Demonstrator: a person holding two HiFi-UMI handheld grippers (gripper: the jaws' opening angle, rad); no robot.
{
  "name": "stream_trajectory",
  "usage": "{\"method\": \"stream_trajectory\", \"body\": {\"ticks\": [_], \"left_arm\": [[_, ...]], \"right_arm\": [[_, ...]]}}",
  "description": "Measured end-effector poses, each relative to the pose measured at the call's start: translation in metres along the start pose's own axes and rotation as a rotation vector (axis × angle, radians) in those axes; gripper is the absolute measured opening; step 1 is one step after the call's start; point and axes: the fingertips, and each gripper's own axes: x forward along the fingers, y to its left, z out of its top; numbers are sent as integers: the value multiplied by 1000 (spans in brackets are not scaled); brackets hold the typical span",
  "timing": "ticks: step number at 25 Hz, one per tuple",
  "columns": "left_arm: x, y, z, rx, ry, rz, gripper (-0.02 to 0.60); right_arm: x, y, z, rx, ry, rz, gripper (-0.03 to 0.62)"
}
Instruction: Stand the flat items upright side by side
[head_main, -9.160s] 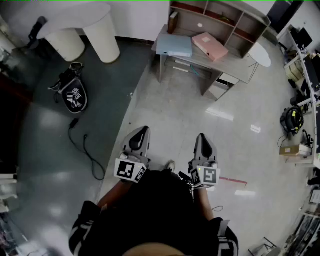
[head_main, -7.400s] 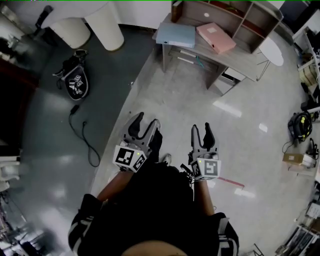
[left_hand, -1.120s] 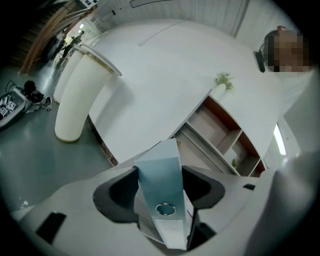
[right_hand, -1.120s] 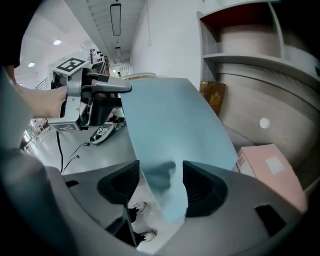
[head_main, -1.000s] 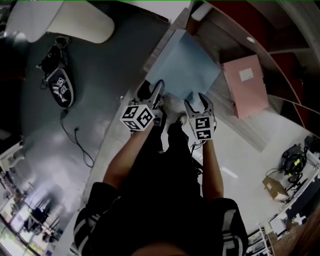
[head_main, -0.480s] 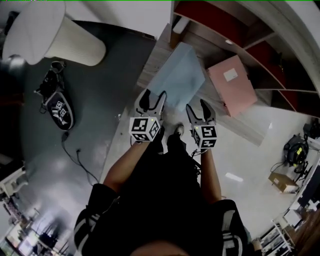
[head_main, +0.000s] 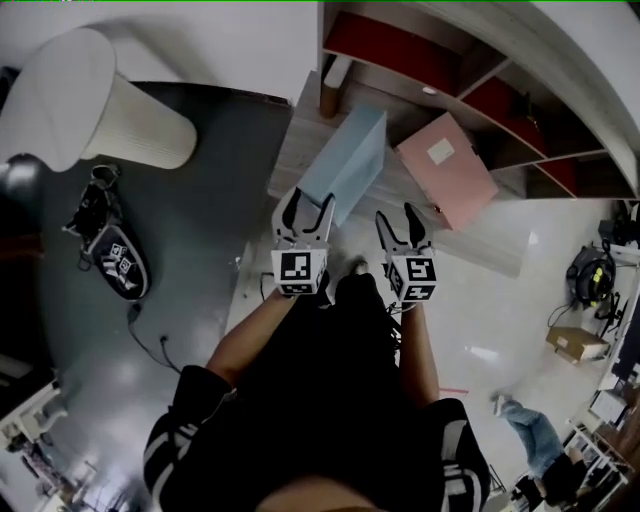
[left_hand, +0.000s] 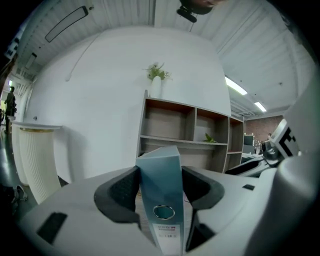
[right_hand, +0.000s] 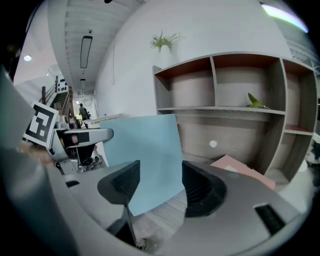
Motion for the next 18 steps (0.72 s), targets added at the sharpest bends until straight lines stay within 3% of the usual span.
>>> {"method": "stream_trajectory", "body": {"ticks": [5, 18], "left_arm": [[13, 4, 19, 54, -37, 25, 273], [54, -53, -6, 96, 61, 35, 273]], "right_arm": [[-3, -7, 12, 2, -17, -21, 279], [10, -49, 23, -3, -24, 41, 275]]}}
